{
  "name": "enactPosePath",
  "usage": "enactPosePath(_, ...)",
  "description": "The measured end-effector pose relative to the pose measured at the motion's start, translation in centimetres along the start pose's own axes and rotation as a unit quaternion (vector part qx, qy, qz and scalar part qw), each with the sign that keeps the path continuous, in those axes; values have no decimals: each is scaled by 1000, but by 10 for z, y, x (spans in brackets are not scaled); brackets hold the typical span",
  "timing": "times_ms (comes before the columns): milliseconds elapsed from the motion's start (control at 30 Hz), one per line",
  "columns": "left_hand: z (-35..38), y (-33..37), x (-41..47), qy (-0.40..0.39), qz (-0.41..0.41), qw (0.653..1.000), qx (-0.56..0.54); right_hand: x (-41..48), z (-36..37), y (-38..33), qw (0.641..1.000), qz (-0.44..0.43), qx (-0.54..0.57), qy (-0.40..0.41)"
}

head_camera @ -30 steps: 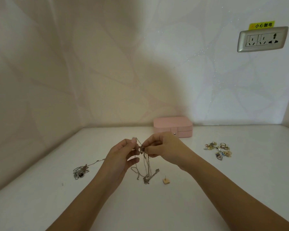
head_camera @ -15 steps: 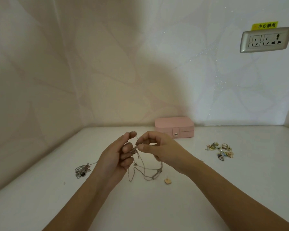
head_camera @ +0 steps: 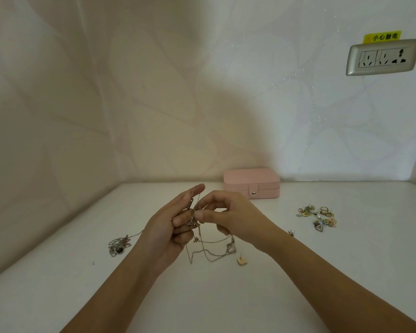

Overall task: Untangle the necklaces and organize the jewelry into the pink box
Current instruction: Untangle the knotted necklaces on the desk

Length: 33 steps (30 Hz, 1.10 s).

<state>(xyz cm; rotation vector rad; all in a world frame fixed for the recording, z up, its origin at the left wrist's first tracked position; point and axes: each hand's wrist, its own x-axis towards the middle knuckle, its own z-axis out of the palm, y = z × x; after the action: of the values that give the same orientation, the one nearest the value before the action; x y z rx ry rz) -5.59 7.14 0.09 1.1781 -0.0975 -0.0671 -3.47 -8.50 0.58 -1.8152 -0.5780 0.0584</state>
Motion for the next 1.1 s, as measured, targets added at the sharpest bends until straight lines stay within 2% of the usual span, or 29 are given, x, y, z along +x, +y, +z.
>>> enactPosePath(200, 1, -1, -2, -47, 23, 996, 65, 1, -5, 3, 999, 7, 30, -13)
enactPosePath(333, -1, -2, -1, -46, 36, 995, 79, 2, -5, 4, 1000, 16, 15, -7)
enactPosePath(567, -2, -3, 1, -32, 33, 993, 111, 2, -4, 5, 980, -49, -168, 91)
enactPosePath(800, -6, -6, 4, -21, 36, 989, 145, 3, -6, 9, 953, -87, -279, 78)
enactPosePath(1100, -7, -11, 6, -17, 45, 968, 246, 4, -7, 12, 964, -80, -248, 47)
